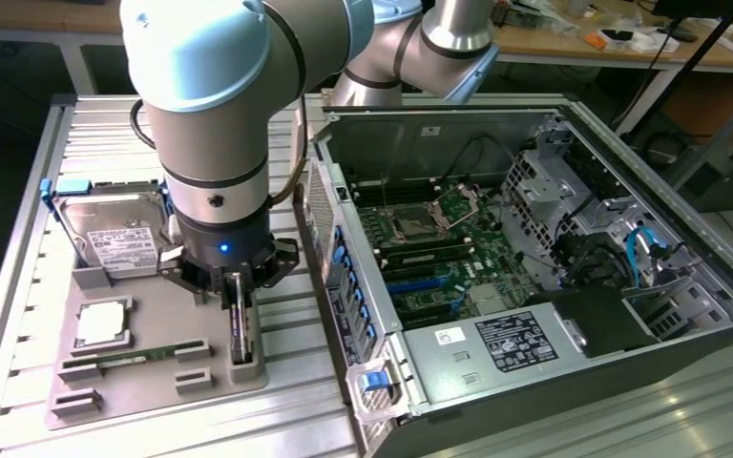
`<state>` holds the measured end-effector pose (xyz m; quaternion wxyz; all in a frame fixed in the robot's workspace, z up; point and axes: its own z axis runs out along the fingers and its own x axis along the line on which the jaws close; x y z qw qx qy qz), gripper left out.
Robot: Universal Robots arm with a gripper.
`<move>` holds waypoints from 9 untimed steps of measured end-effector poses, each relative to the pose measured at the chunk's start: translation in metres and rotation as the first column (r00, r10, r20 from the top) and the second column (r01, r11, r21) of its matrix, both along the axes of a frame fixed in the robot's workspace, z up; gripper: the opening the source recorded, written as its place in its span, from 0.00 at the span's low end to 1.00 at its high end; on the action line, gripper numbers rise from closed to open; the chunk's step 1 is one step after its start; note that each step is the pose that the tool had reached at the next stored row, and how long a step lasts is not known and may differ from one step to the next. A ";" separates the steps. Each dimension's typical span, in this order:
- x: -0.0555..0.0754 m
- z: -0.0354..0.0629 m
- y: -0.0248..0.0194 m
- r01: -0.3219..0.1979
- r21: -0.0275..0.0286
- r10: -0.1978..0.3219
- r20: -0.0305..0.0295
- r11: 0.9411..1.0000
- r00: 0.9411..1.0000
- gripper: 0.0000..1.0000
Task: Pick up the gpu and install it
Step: 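Pick up the gpu and move the gpu toward the slot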
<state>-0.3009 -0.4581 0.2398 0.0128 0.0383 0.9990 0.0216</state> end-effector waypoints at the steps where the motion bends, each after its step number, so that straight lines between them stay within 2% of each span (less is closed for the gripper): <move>1: 0.000 0.0000 0.0000 0.000 0.000 0.000 0.000 1.000 1.000 0.27; 5: 0.000 0.0022 0.0000 0.000 0.000 0.000 0.000 1.000 1.000 0.27; 9: 0.000 0.0114 0.0000 0.000 0.000 0.000 0.000 1.000 1.000 0.27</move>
